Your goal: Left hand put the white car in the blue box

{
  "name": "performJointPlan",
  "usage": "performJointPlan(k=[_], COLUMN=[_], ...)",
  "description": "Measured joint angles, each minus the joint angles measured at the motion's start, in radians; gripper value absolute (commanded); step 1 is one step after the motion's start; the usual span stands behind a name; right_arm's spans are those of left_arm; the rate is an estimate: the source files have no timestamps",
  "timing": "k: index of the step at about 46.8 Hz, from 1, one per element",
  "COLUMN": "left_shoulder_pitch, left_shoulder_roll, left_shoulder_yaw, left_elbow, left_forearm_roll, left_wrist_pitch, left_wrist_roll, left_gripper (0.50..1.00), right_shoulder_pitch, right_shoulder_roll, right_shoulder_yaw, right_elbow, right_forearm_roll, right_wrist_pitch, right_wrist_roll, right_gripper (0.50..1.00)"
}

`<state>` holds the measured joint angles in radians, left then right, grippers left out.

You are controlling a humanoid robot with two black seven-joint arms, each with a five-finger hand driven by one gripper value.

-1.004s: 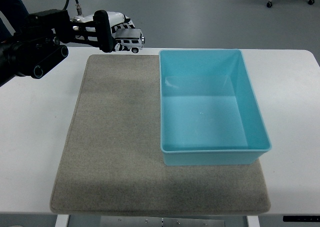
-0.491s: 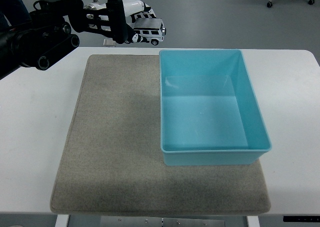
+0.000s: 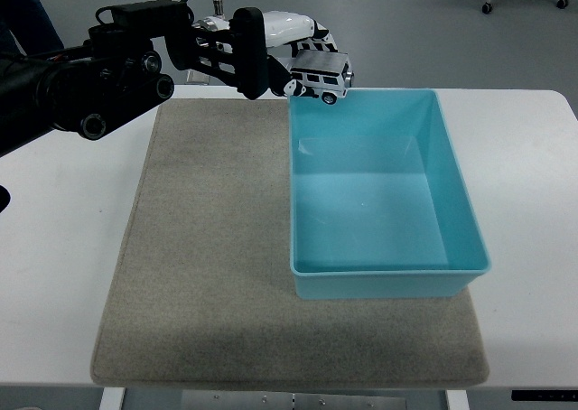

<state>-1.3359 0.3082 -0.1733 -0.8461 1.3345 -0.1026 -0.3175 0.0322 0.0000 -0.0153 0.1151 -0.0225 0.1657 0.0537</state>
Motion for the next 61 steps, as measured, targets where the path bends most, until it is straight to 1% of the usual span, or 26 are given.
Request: performJointPlan(k=[17,26,45,50,53,61], left_shoulder_pitch=[0.014,0.021,0.038,0.042,0.044,0.045], left_shoulder_roll=[-0.013,-0.047,-0.152,-0.166,-0.180,-0.184], left_shoulder_yaw=[0.007,0.008,0.020,0.027,0.053,0.101], left_elbow=[-0.018,-0.018,-0.017,-0.017,-0.015,-0.013], left_forearm_roll=[0.003,0.003,0.013,0.014,0.014,0.012], left_wrist_pitch=[-0.002,-0.002,-0.005,-0.010,-0.019,-0.025], left_wrist_roll=[0.000,0.000,0.000,0.000,0.000,0.000], left_gripper=[0.500,0.500,0.500,0.500,0.500,0.500], right_shoulder_pitch=[0.000,0.000,0.000,0.000,0.000,0.000], right_shoulder_roll=[0.000,0.000,0.000,0.000,0.000,0.000], right_shoulder_yaw=[0.000,0.000,0.000,0.000,0.000,0.000], right_elbow=[0.000,0.000,0.000,0.000,0.000,0.000], right_forearm_roll=[0.000,0.000,0.000,0.000,0.000,0.000], right_wrist_pitch=[0.000,0.000,0.000,0.000,0.000,0.000], right_wrist_roll=[0.000,0.000,0.000,0.000,0.000,0.000], right_gripper=[0.936,0.936,0.936,0.936,0.936,0.936])
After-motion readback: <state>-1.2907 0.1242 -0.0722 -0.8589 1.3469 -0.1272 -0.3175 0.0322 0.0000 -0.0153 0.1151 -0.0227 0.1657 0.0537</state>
